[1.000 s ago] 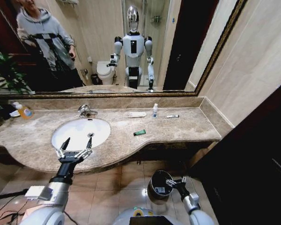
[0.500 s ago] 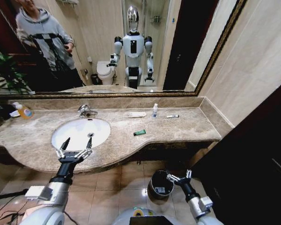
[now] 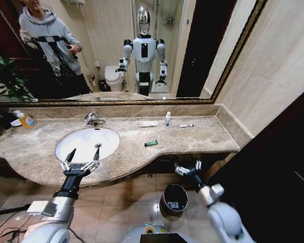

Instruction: Pick up the trash from the sink and place it in the trash bin.

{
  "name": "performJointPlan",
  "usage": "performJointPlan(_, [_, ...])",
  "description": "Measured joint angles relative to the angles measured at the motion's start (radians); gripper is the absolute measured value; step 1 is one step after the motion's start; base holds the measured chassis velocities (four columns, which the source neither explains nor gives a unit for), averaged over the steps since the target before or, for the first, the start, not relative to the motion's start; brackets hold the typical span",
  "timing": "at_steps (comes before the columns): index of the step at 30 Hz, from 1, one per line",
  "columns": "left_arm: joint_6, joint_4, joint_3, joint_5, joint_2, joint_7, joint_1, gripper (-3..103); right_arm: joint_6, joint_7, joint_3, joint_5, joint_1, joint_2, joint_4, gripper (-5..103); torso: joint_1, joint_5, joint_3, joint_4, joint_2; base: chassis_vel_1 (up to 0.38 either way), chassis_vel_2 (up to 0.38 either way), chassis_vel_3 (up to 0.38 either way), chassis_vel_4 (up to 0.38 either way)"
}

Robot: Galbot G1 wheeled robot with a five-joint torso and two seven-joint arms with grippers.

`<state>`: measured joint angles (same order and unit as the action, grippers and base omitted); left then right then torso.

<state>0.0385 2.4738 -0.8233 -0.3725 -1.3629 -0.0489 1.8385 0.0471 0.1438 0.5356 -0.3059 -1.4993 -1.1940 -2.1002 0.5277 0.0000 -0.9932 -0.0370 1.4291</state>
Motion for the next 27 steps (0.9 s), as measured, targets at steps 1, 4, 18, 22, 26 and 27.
performJointPlan(1, [0.0, 0.0, 0.0, 0.0, 0.0, 0.0, 0.0, 100, 0.0, 0.0, 0.0, 0.0, 0.0, 0.0, 0.0, 100, 0.0, 0.0, 0.0, 0.0, 0.0, 0.0, 0.0, 0.0, 0.0])
performJointPlan(4, [0.0, 0.0, 0.0, 0.0, 0.0, 0.0, 0.0, 100, 0.03, -0.007, -0.023, -0.031, 0.118, 0.045, 0.052, 100, 0.0, -0.0001, 0.0, 0.0002, 0.0, 0.0, 0.0, 0.0, 0.0])
performJointPlan(18, [0.0, 0.0, 0.0, 0.0, 0.0, 0.0, 0.0, 100, 0.069, -0.009, -0.098, -0.12, 0.445, 0.057, 0.303, 100, 0.0, -0.0001, 0.0, 0.0002, 0.0, 0.0, 0.0, 0.0, 0.0])
performJointPlan(22, [0.0, 0.0, 0.0, 0.0, 0.0, 0.0, 0.0, 100, 0.07, -0.009, -0.164, -0.121, 0.531, 0.041, 0.396, 100, 0.0, -0.0001, 0.0, 0.0003, 0.0, 0.0, 0.0, 0.0, 0.0])
performJointPlan(26, [0.0, 0.0, 0.0, 0.0, 0.0, 0.0, 0.0, 100, 0.069, -0.009, -0.243, -0.118, 0.655, 0.009, 0.519, 100, 0.0, -0.0001, 0.0, 0.0002, 0.0, 0.0, 0.0, 0.0, 0.0])
performJointPlan(27, [0.0, 0.0, 0.0, 0.0, 0.0, 0.0, 0.0, 100, 0.066, -0.009, -0.257, -0.116, 0.69, -0.004, 0.558, 100, 0.0, 0.0, 0.0, 0.0001, 0.0, 0.0, 0.0, 0.0, 0.0])
